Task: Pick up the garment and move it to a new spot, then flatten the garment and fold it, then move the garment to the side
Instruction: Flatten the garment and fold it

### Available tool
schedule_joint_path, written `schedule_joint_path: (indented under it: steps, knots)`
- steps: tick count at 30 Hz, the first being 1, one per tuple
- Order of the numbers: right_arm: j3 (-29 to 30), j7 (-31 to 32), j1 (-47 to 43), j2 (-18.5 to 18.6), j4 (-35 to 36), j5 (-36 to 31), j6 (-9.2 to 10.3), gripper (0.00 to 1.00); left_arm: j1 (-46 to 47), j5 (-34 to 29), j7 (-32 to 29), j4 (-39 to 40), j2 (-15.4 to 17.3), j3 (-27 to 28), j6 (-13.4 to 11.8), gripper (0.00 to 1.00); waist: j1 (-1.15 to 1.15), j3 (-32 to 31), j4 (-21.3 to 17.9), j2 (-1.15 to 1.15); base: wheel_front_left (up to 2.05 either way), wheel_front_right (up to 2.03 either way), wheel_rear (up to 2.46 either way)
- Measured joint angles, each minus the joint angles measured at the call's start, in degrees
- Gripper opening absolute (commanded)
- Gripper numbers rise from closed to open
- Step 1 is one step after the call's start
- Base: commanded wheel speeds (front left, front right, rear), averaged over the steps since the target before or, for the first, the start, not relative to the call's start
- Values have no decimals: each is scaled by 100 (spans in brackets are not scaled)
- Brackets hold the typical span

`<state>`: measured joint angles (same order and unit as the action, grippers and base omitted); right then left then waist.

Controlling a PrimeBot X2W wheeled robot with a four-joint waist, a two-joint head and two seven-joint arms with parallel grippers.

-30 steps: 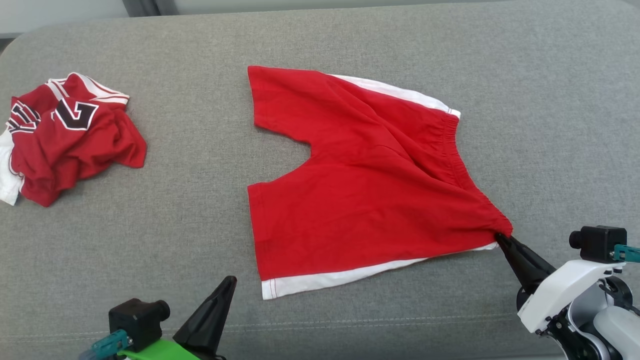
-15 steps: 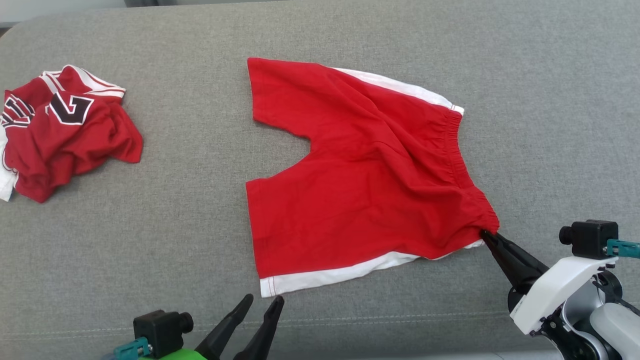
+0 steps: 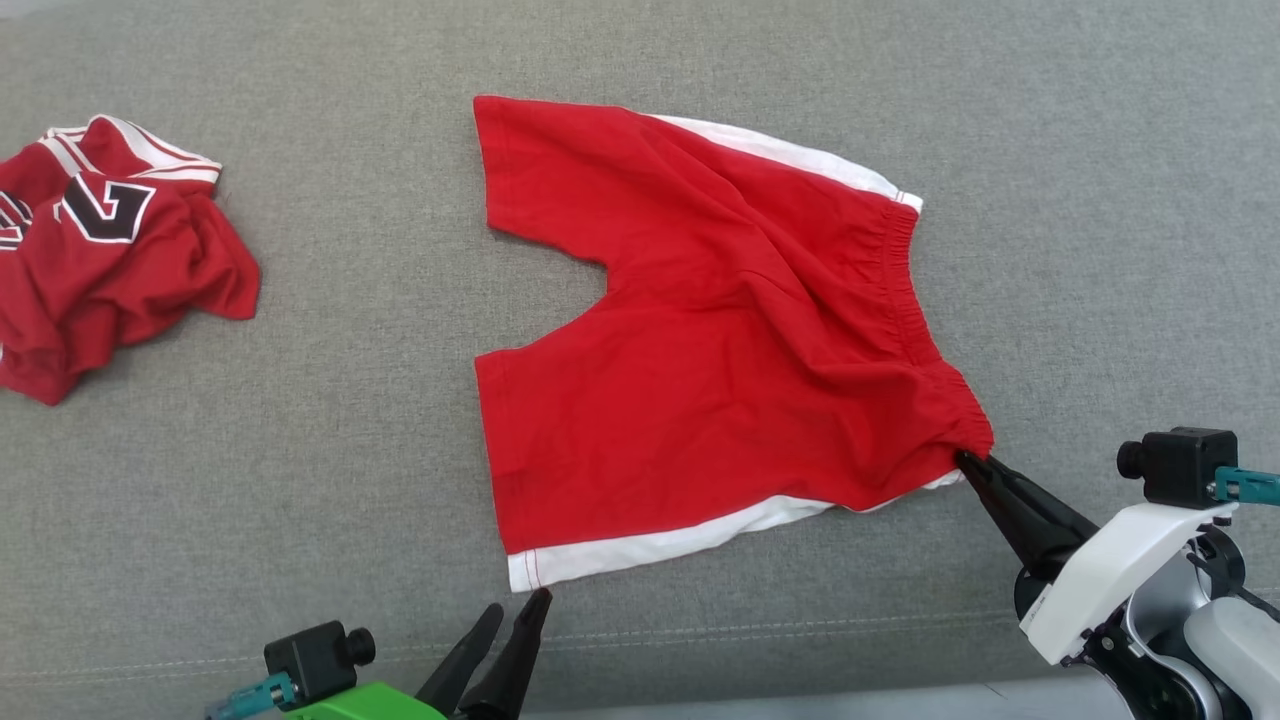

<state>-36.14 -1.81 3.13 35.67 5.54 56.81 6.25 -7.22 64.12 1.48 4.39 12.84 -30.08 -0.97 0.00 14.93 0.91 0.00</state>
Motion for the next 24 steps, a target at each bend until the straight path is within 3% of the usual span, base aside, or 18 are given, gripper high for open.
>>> schedule_joint_path:
  steps: [24]
  knots:
    - [82, 136, 31, 11, 123, -96, 54, 0, 705, 413, -194, -1137, -347, 15, 556, 100, 0, 215, -94, 0, 0, 0, 0]
